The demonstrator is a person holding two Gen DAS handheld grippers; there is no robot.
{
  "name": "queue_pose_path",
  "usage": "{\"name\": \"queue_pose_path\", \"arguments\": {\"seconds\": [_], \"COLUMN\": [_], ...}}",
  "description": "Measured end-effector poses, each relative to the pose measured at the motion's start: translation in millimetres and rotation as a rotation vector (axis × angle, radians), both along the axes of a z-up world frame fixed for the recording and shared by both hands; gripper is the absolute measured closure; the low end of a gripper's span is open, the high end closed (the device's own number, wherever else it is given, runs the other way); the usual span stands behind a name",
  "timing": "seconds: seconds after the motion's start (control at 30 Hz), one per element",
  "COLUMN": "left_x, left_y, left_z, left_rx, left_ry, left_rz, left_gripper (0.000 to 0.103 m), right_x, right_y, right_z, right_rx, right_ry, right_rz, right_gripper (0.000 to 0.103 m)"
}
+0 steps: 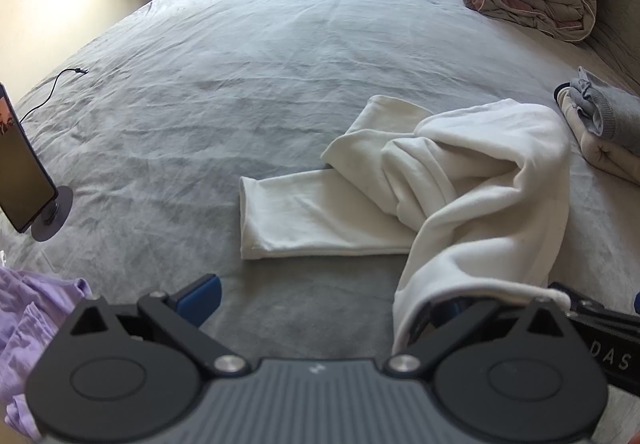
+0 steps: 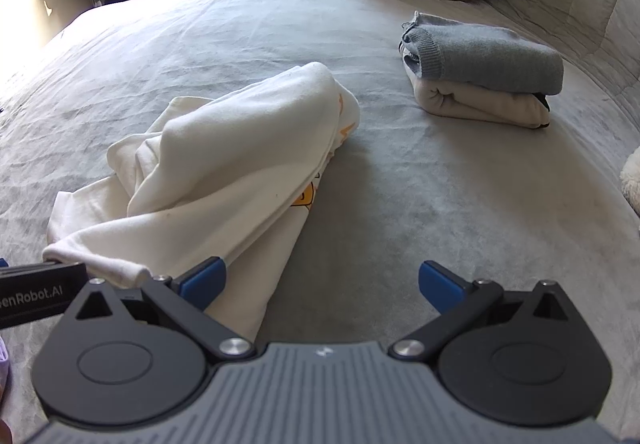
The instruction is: Fold clothes
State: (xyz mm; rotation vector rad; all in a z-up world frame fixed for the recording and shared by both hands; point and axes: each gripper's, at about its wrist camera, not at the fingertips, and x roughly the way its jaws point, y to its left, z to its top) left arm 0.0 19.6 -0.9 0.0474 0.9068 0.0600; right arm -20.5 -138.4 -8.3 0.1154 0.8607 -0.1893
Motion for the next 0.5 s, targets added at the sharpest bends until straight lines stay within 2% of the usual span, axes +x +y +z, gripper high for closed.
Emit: {"name": "queue_pose_path", "arguments": {"seconds": [0.5], "left_x": [0.4], "left_y": [-0.2], "left_z": [-0.6], "left_rx": [0.003], "left_ry": [0.001], "left_rz": [-0.001], "left_gripper": [0.0], "right_x": [1.7], "right_y": [0.9], "right_z": [-2.7], "right_rx": [0.004], "right_ry": [0.012], "right_rz": [0.004], "right_gripper": [0.0]}}
